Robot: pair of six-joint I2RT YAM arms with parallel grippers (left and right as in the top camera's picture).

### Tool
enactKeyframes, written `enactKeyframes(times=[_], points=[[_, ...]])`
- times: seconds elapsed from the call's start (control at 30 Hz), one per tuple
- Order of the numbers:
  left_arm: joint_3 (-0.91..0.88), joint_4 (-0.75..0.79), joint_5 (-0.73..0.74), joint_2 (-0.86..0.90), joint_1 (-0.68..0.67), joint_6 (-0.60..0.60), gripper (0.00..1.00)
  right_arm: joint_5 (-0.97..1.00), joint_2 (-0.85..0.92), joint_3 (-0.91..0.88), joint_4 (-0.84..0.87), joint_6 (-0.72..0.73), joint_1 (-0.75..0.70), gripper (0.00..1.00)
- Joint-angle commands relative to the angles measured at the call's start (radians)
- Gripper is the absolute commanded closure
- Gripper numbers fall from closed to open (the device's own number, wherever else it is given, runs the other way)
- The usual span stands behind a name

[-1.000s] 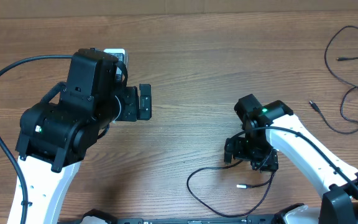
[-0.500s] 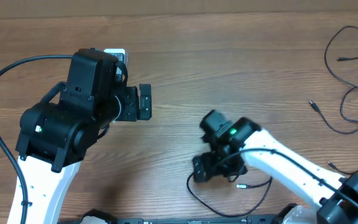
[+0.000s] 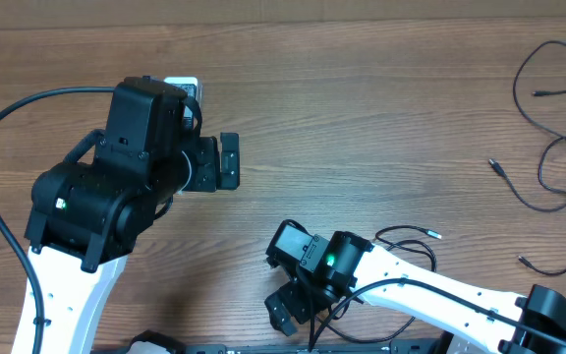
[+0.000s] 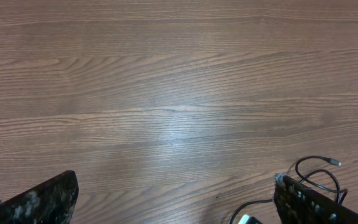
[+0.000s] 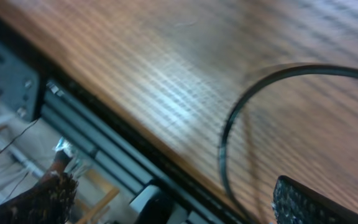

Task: Untangle cables
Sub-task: 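Reach the right gripper down-left and grasp the remaining cable, then lift the cable up and right and drop it at the right edge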

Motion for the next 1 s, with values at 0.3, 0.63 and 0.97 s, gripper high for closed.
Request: enactKeyframes(times=[0.3, 0.63, 0.97], points=[[0.021, 0.002, -0.010, 0.001, 0.005, -0.003, 0.00, 0.095, 0.057, -0.082, 0.082, 0.053, 0.004, 0.03], [0.021, 0.002, -0.010, 0.001, 0.005, -0.003, 0.00, 0.113, 0.057, -0.170, 0.146, 0.106, 0.004, 0.81], [0.021, 0.002, -0.010, 0.001, 0.005, -0.003, 0.00, 0.251, 0.056, 0.026, -0.033, 0.112, -0.124, 0.96]])
